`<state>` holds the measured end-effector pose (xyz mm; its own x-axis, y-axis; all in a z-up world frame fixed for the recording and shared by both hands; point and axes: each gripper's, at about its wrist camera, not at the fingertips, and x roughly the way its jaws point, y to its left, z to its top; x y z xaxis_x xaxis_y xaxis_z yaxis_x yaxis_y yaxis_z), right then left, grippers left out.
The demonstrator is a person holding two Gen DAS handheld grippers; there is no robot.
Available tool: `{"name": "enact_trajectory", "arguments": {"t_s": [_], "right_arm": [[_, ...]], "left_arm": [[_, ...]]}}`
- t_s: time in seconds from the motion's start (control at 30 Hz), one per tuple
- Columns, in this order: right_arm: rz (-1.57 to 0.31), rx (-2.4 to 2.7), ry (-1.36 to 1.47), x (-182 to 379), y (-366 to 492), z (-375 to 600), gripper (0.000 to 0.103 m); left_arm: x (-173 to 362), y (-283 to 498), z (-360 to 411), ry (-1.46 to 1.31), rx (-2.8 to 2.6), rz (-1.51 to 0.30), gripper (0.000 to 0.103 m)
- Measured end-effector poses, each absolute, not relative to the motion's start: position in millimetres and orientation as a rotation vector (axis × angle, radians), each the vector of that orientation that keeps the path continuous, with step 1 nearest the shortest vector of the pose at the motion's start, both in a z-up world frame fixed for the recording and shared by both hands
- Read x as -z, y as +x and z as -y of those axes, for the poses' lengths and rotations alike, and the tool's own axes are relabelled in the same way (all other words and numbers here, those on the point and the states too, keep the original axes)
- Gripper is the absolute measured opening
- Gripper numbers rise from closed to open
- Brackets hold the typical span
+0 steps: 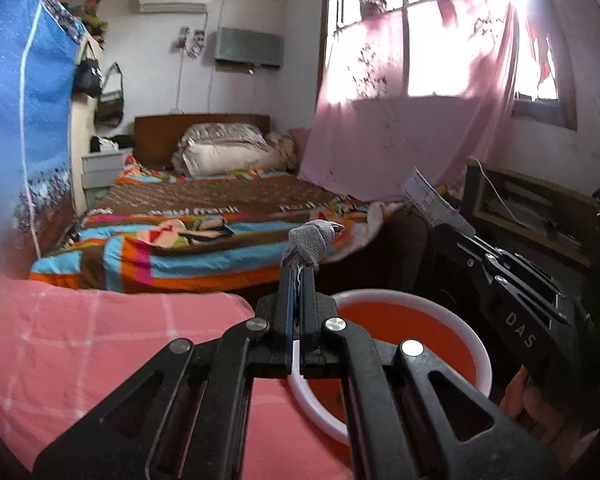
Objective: Collect trash
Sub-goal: 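Carry the grey wrapper and silver packet over the orange bucket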
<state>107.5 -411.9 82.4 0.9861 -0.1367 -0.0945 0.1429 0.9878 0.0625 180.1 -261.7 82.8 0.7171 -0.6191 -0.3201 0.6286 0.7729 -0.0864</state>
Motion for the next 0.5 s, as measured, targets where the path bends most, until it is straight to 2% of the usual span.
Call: {"name": "enact_trajectory", "arguments": {"t_s": [0.5], "right_arm": [[-0.383,0.201,0.196,-35.9,122.0,454.4,0.004]], "left_arm": [[-37.1,204.4,313.5,0.028,0.749,-0.642,0.005]]}}
